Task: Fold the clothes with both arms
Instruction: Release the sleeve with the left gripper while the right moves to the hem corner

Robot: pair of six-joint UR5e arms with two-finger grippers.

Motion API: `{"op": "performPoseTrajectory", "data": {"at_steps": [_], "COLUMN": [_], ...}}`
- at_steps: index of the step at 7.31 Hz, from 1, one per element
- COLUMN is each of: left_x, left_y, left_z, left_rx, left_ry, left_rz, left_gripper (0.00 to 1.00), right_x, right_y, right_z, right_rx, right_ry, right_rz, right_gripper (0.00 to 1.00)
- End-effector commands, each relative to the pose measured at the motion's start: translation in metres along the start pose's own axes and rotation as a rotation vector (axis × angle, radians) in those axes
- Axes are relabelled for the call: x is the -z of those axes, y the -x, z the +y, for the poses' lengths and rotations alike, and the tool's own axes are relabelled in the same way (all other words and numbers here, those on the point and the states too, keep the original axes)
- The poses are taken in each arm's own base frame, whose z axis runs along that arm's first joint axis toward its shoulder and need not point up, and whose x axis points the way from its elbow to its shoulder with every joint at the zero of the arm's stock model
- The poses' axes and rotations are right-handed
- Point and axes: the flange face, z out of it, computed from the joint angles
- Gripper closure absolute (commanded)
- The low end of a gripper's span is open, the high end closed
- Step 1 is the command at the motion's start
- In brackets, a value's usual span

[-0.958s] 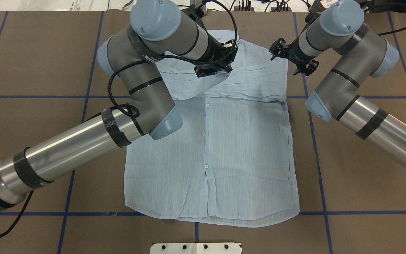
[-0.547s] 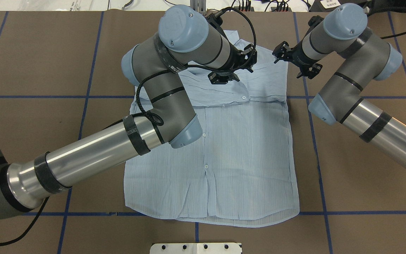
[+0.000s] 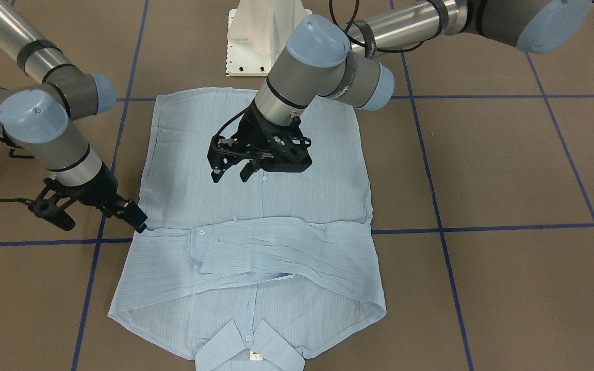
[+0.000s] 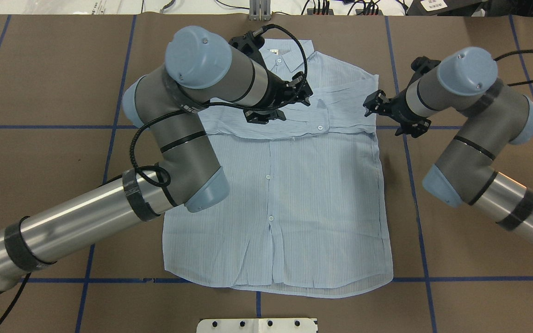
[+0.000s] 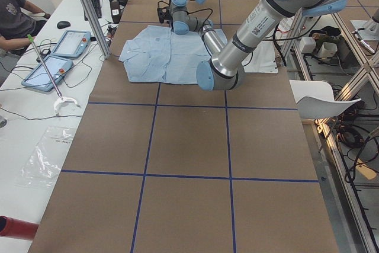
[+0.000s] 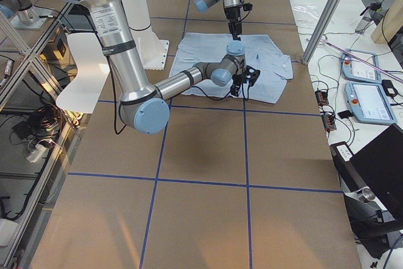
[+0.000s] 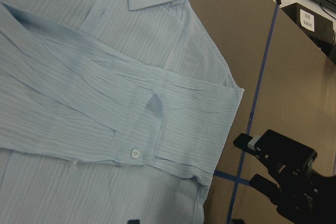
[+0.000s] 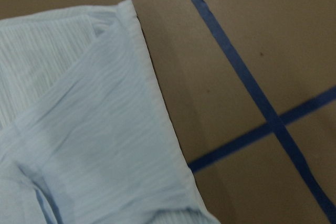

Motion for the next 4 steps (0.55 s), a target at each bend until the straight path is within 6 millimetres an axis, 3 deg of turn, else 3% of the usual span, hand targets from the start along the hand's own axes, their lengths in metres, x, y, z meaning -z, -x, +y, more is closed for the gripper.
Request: {"op": "performPoseTrajectory", "data": {"at_steps": [1,3,4], "left_x": [0.006,0.005,0.006], "left_y": [0.032,0.043,0.042], "left_z": [-0.006,-0.012,-0.013], "left_rx": [-0.046,-0.042,-0.044], "left_ry": [-0.014,-0.035,-0.062], "left_rz": [-0.03,-0.043,-0.038], "left_gripper": [0.34,0.34,0.34], "right_x": [0.016,0.022,0.017], "right_y": [-0.05,-0.081,-0.094], "right_z": [0.085,0.181,0.219], "right_rx": [-0.087,-0.155,-0.191], "right_ry": [0.091,0.101,0.076], "right_rz": [0.02,0.041,0.048], "right_gripper": [0.0,0.04,0.06]}}
